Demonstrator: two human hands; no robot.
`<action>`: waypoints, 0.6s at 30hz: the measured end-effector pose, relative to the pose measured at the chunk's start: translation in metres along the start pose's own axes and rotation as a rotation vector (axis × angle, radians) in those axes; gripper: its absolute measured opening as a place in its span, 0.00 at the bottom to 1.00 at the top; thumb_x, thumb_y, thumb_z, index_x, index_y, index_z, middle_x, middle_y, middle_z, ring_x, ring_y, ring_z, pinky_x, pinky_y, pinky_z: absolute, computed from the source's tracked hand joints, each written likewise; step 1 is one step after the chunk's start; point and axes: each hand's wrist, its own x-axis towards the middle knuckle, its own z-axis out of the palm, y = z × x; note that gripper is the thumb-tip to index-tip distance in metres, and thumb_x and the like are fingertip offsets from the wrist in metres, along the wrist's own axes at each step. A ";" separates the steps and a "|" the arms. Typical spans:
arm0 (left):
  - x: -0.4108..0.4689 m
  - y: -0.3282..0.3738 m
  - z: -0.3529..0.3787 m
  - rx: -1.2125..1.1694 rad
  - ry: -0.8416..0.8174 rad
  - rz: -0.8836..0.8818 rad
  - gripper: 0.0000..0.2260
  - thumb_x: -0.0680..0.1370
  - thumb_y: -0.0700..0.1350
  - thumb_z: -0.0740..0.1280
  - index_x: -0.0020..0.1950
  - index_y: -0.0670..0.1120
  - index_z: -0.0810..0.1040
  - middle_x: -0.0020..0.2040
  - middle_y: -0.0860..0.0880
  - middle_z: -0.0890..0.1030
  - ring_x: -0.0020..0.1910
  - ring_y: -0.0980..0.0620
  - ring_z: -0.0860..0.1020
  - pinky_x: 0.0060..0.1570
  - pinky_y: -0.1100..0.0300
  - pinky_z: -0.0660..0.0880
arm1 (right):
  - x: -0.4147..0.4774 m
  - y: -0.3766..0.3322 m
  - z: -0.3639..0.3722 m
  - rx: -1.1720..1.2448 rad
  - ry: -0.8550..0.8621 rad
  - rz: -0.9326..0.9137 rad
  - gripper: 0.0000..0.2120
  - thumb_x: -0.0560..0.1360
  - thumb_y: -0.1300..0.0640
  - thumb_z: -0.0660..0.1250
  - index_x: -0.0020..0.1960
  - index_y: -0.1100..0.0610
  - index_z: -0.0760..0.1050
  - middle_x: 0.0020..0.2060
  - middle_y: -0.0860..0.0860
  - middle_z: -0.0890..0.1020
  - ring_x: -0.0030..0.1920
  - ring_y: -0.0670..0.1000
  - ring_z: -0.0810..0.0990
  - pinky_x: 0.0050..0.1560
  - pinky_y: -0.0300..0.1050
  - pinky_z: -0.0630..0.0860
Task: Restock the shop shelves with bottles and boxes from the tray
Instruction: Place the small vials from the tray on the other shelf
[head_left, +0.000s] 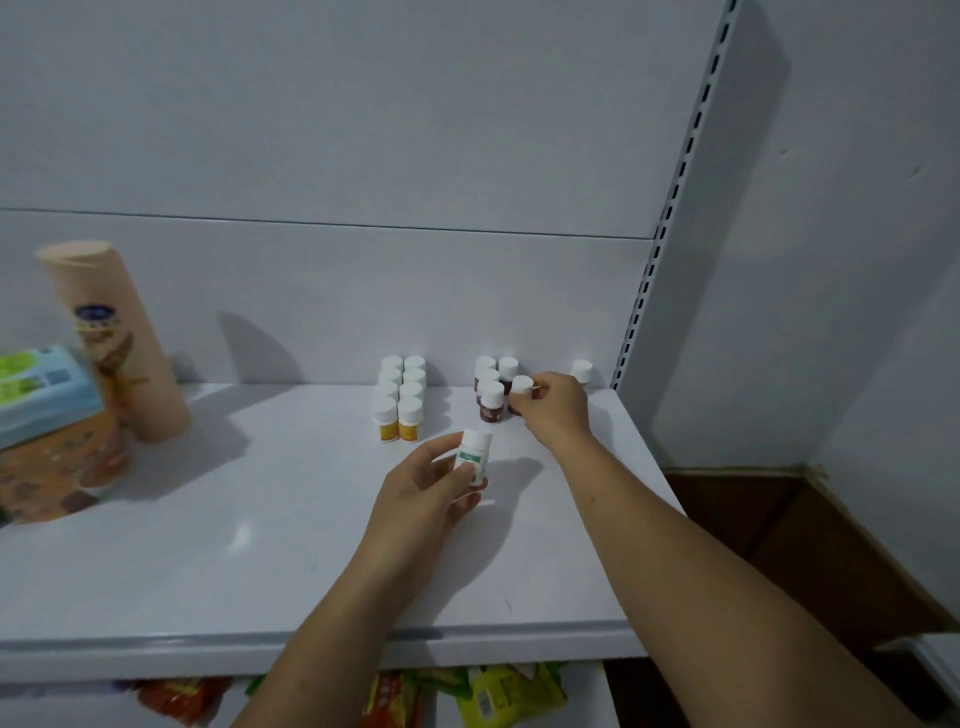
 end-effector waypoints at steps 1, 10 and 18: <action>0.000 -0.001 0.000 -0.004 0.009 -0.001 0.13 0.83 0.38 0.68 0.66 0.51 0.82 0.56 0.45 0.87 0.59 0.42 0.85 0.59 0.53 0.81 | 0.001 0.002 0.001 0.014 -0.005 -0.007 0.08 0.73 0.58 0.74 0.44 0.64 0.82 0.39 0.59 0.85 0.42 0.60 0.83 0.42 0.50 0.77; 0.005 0.003 0.002 -0.053 0.028 0.024 0.14 0.83 0.38 0.67 0.68 0.49 0.81 0.58 0.43 0.86 0.56 0.44 0.86 0.57 0.54 0.81 | -0.001 0.003 0.001 0.088 -0.060 -0.020 0.06 0.74 0.64 0.73 0.51 0.59 0.84 0.40 0.49 0.84 0.47 0.51 0.84 0.47 0.40 0.76; 0.008 0.004 -0.001 -0.088 0.047 0.048 0.13 0.83 0.37 0.67 0.64 0.51 0.82 0.56 0.45 0.87 0.56 0.44 0.86 0.60 0.52 0.81 | -0.005 0.000 0.001 0.122 -0.110 0.010 0.17 0.74 0.70 0.66 0.59 0.57 0.81 0.50 0.50 0.85 0.47 0.44 0.81 0.42 0.24 0.70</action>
